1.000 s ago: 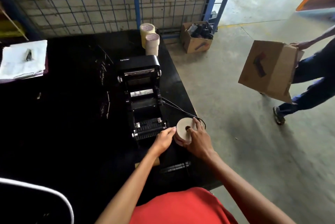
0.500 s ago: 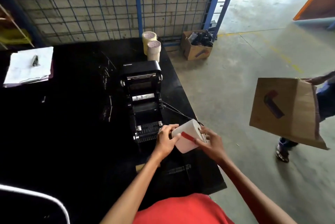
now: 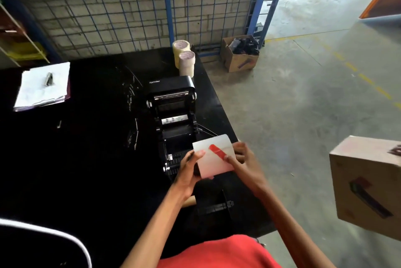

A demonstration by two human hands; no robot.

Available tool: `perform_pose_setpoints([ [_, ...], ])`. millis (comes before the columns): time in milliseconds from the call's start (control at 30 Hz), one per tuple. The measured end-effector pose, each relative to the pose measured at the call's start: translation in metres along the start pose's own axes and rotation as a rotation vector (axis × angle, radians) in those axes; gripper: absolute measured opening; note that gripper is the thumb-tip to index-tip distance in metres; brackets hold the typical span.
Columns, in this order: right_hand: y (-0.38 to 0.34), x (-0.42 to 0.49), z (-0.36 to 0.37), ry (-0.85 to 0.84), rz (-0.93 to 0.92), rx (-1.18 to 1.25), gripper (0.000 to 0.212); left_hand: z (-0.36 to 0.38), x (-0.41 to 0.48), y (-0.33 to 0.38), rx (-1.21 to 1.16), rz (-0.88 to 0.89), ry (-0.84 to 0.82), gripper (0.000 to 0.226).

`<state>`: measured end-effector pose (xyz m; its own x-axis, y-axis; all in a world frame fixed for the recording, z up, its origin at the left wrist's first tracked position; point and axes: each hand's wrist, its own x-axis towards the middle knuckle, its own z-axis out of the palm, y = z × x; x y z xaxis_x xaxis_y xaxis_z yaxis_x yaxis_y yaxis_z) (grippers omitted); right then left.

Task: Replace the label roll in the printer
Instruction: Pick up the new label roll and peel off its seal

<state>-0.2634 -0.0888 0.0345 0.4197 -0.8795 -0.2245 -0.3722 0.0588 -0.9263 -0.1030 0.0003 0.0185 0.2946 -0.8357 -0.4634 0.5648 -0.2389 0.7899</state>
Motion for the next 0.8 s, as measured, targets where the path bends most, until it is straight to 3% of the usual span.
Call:
perform_pose_setpoints([
  [100, -0.024, 0.007, 0.0, 0.095, -0.292, -0.193, 0.068, -0.001, -0.002, 0.002, -0.028, 0.01, -0.001, 0.073],
  [267, -0.052, 0.019, -0.006, -0.035, -0.582, -0.638, 0.026, -0.001, 0.0, 0.003, 0.004, 0.068, -0.012, 0.064],
  [700, -0.067, 0.024, -0.008, -0.221, -0.577, -0.761, 0.011, -0.001, 0.001, -0.001, 0.058, 0.056, 0.075, 0.072],
  [800, -0.063, 0.021, -0.015, -0.248, -0.619, -0.682, 0.005, -0.001, 0.001, -0.002, 0.037, 0.045, 0.094, 0.067],
])
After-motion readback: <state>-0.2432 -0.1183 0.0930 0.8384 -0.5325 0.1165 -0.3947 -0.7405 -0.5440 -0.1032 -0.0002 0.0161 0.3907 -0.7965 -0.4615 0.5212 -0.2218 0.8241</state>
